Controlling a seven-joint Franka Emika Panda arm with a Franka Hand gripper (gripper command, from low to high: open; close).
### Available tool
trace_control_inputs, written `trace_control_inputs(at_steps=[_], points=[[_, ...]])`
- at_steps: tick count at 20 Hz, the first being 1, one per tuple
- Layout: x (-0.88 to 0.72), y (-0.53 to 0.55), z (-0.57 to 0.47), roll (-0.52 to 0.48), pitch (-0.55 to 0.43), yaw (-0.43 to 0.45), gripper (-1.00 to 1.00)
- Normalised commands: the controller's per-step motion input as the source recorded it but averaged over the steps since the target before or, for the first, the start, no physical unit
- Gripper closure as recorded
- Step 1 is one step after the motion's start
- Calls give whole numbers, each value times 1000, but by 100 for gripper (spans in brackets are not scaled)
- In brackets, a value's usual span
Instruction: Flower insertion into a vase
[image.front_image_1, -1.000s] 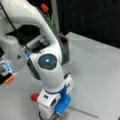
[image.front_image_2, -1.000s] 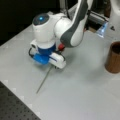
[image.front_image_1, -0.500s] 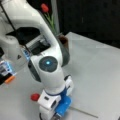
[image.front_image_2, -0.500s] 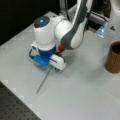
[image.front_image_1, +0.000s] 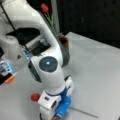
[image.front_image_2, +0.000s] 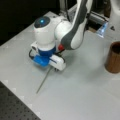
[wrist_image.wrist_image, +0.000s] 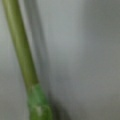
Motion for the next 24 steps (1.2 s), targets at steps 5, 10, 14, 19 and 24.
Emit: trace_control_inputs(at_steps=[5, 10, 14, 19, 24], points=[[-69, 95, -118, -134, -45, 75, 100], [-87, 114, -85, -127, -41, 66, 100], [-111, 148, -19, -122, -32, 47, 100], [-159, 146, 88, -124, -10, 29, 100], [-246, 162, 243, -139, 31, 4, 100]])
